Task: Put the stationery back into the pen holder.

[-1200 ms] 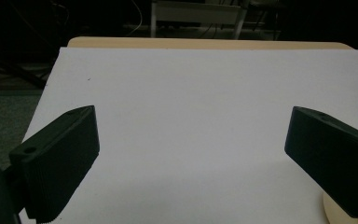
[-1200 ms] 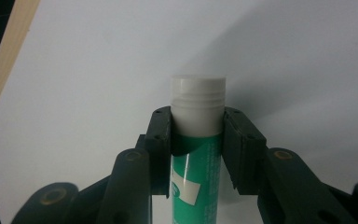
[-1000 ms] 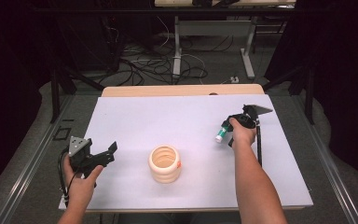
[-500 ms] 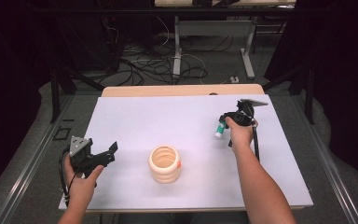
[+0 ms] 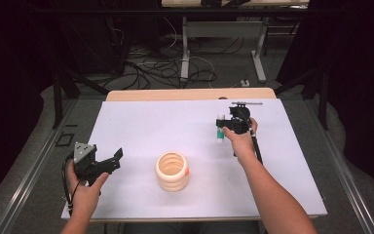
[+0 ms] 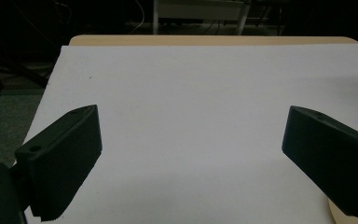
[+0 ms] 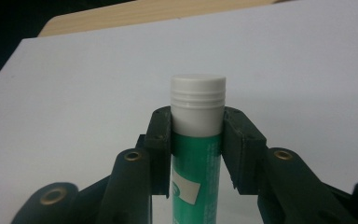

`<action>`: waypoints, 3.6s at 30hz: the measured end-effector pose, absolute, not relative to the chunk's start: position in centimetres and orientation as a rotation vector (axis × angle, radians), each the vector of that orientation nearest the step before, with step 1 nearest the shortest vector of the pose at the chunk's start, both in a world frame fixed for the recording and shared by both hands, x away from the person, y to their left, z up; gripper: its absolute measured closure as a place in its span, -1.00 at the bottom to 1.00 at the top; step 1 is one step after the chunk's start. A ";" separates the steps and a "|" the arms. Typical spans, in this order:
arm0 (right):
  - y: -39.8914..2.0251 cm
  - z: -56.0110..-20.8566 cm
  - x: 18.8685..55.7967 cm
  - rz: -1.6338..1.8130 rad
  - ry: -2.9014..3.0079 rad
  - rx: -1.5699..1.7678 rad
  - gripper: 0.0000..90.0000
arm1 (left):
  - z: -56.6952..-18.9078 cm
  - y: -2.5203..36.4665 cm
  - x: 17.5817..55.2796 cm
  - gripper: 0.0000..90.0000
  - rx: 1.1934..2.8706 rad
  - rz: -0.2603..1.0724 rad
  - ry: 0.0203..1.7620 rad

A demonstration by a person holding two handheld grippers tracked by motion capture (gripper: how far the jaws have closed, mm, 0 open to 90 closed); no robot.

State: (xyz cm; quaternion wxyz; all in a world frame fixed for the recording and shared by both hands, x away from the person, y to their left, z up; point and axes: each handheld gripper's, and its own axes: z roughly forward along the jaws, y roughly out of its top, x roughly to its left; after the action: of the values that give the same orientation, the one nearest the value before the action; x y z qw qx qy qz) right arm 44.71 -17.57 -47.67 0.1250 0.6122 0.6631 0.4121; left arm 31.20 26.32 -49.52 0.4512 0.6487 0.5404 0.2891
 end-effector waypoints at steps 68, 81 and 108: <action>-5.4 -44.9 32.9 1.549 2.233 1.045 0.45 | -49.5 26.3 31.2 -0.89 1.599 0.712 1.332; -4.4 -47.7 32.1 1.470 2.274 1.013 0.45 | -49.5 26.3 31.2 -0.89 1.601 0.714 1.333; -4.5 -50.3 31.4 1.386 2.334 1.033 0.45 | -49.5 26.2 31.2 -0.89 1.610 0.709 1.327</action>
State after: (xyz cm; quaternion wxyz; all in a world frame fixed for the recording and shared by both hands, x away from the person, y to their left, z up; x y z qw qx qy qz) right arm 31.38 -4.50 -50.32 0.1184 0.3531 0.7980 0.4739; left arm 31.23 26.17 -49.50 0.4521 0.6518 0.5371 0.2870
